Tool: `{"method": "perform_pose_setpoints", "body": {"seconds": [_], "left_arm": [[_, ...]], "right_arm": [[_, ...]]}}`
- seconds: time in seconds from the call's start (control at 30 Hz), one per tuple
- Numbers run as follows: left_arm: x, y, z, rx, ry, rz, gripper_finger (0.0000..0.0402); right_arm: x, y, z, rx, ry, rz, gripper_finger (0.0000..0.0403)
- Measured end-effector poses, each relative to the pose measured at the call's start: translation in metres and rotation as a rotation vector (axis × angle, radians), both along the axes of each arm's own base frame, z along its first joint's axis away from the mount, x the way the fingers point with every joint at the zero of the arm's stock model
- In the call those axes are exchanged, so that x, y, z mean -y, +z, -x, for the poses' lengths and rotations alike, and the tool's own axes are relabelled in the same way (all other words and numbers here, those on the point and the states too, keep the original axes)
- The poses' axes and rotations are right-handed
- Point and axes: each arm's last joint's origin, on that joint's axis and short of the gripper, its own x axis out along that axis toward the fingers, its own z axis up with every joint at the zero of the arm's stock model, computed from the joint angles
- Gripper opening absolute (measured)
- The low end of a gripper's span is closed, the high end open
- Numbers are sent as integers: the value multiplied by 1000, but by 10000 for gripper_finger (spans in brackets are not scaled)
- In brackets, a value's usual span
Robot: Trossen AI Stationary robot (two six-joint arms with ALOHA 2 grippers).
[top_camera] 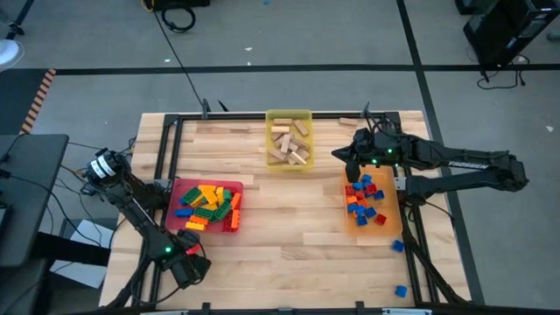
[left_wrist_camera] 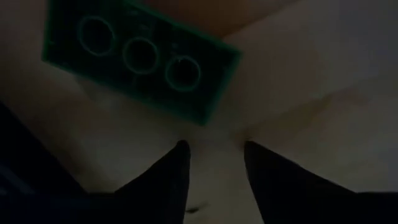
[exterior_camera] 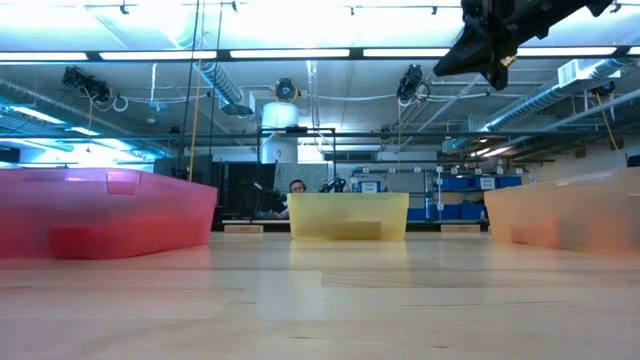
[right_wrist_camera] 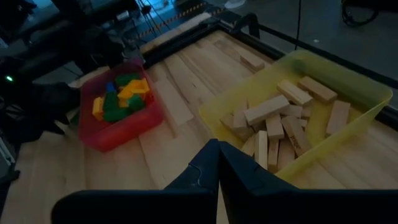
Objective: Sort blocks by size
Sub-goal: Put the 3 stud green game piece into the pink bin
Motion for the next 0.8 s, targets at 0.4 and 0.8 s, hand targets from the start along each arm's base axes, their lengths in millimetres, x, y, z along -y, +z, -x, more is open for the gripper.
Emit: {"method": "perform_pose_setpoints", "body": {"seconds": [0.4, 0.8], "left_arm": [[1, 0, -1, -15, 174, 6, 220], [-4, 1, -15, 64, 320, 7, 289]], "right_arm": [[3, -18, -23, -83, 47, -37, 21], [4, 1, -18, 49, 82, 98, 21]]}}
